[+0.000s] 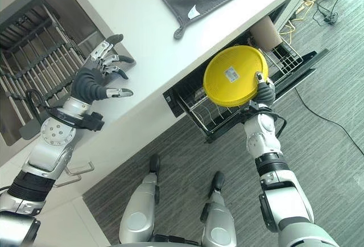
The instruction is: Place the dishes in the dishwasher.
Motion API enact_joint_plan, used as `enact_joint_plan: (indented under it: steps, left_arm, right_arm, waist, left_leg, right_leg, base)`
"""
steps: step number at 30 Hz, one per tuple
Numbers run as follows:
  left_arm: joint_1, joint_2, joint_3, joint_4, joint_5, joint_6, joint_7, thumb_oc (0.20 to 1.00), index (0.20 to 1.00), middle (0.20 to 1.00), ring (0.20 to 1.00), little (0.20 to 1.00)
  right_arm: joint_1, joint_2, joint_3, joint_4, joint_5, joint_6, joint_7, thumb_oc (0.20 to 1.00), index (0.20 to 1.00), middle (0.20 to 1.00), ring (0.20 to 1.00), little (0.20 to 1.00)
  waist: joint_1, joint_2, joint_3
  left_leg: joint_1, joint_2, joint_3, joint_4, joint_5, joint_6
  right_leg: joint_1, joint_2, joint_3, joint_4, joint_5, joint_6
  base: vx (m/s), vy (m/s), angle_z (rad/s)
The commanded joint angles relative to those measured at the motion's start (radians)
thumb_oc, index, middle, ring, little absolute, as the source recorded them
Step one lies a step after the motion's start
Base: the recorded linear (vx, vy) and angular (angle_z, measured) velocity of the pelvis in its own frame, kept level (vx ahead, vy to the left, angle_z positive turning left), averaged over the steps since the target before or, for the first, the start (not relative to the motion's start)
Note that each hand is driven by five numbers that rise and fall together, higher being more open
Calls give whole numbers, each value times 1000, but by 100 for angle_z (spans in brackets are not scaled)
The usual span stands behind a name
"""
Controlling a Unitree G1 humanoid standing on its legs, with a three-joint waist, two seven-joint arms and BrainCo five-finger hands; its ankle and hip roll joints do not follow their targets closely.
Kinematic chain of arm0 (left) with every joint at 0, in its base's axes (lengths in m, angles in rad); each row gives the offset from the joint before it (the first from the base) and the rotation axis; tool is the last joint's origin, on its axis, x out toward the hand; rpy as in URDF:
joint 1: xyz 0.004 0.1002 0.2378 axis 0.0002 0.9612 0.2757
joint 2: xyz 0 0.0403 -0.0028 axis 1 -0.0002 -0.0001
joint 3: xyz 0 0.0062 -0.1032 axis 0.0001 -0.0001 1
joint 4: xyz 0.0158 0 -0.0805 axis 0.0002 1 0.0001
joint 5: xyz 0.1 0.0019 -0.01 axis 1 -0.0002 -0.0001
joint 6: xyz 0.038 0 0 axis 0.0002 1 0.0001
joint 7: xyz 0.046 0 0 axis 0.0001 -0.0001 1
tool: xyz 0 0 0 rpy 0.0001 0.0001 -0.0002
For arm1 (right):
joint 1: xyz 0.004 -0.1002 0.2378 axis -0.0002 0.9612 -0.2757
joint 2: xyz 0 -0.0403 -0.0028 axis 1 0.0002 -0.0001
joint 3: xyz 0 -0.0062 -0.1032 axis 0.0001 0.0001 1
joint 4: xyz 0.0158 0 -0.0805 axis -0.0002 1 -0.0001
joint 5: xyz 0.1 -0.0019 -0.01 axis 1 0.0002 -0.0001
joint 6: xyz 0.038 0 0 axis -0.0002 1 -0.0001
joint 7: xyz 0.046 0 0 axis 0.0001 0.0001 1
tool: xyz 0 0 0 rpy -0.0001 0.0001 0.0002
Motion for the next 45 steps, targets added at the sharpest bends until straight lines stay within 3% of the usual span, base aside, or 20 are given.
enact_joint_plan:
  steps: [1, 2, 8, 15, 19, 21, 25, 28, 30, 32, 39, 45]
  left_arm:
    - [1, 39, -10, -24, -25, -17, 14, 1000, 1000, 1000, 1000, 1000]
    - [1, 51, -8, -38, -28, -1, 5, 1000, 1000, 1000, 1000, 1000]
    - [1, 81, 1, -49, -50, 7, -27, 1000, 1000, 1000, 1000, 1000]
    - [-6, 89, -15, -69, -53, 23, -33, 1000, 1000, 1000, 1000, 1000]
    - [-10, 102, -19, -75, -62, 27, -44, 1000, 1000, 1000, 1000, 1000]
    - [-5, 116, -18, -87, -64, 24, -54, 1000, 1000, 1000, 1000, 1000]
    - [-1, 134, -20, -87, -71, 12, -64, 1000, 1000, 1000, 1000, 1000]
    - [1, 153, -19, -91, -82, 7, -71, 1000, 1000, 1000, 1000, 1000]
    - [-5, 171, -33, -86, -85, 4, -70, 1000, 1000, 1000, 1000, 1000]
    - [-21, 197, -50, -79, -91, -8, -66, 1000, 1000, 1000, 1000, 1000]
    - [-32, 223, -56, -85, -93, -10, -64, 1000, 1000, 1000, 1000, 1000]
    - [-50, 231, -64, -79, -91, -32, -88, 1000, 1000, 1000, 1000, 1000]
  right_arm:
    - [-88, -64, 10, -48, -37, -49, -2, 200, 200, 200, 200, 200]
    - [-126, -106, 44, -33, -148, 23, -52, 200, 200, 200, 200, 200]
    - [-167, -166, 78, -3, -229, 126, -72, 200, 200, 200, 200, 200]
    - [-244, -217, 139, 65, -325, 201, -105, 200, 200, 200, 200, 200]
    - [-287, -254, 186, 104, -422, 256, -94, 200, 200, 200, 200, 200]
    - [-324, -294, 256, 127, -565, 320, -53, 200, 200, 200, 200, 200]
    - [-364, -330, 336, 156, -689, 351, 11, 200, 200, 200, 200, 200]
    - [-416, -371, 459, 162, -923, 352, 101, 200, 200, 200, 200, 200]
    - [-453, -388, 540, 186, -935, 367, 117, 200, 200, 200, 200, 200]
    - [-482, -384, 585, 257, -971, 341, 146, 200, 200, 200, 200, 200]
    - [-512, -374, 651, 284, -1029, 316, 200, 200, 200, 200, 200, 200]
    - [-552, -323, 709, 351, -1120, 236, 269, 200, 200, 200, 200, 200]
  waist:
    - [17, -36, -52]
    - [29, -49, -53]
    - [45, -71, -58]
    - [65, -86, -58]
    - [78, -95, -56]
    - [90, -107, -55]
    - [102, -117, -54]
    - [116, -127, -50]
    - [126, -134, -51]
    - [139, -139, -47]
    - [160, -149, -40]
    - [184, -148, -33]
  left_leg:
    - [-84, 0, -52, 53, -13, -18]
    - [-88, 1, -53, 51, -12, -19]
    - [-101, 8, -55, 58, -11, -21]
    - [-106, 5, -64, 58, -14, -19]
    - [-119, 5, -72, 65, -14, -19]
    - [-128, 7, -77, 67, -13, -18]
    - [-138, 7, -80, 69, -12, -18]
    - [-148, 7, -84, 73, -10, -17]
    - [-153, 8, -88, 74, -8, -16]
    - [-162, 7, -94, 72, -5, -14]
    - [-178, 0, -108, 71, -3, -11]
    - [-195, -10, -121, 73, 1, -8]
  right_leg:
    - [83, -95, 24, 51, -91, 48]
    - [89, -90, 16, 45, -95, 47]
    - [103, -85, -2, 32, -90, 53]
    - [115, -79, -9, 30, -93, 54]
    - [121, -73, -13, 28, -96, 56]
    - [128, -68, -21, 24, -97, 58]
    - [132, -65, -27, 22, -98, 62]
    - [137, -61, -36, 18, -98, 65]
    - [140, -59, -44, 17, -97, 68]
    - [145, -54, -49, 12, -99, 71]
    - [149, -49, -55, 4, -101, 76]
    - [151, -50, -61, 2, -103, 81]
  base:
    - [-7, -31, 0]
    - [-6, -44, 0]
    - [10, -47, 2]
    - [18, -14, 2]
    - [18, -23, 13]
    - [28, -33, 8]
    - [9, -18, 3]
    - [9, -39, 15]
    - [20, -33, 7]
    - [8, -41, 2]
    - [-3, -29, 6]
    - [-3, -4, 1]
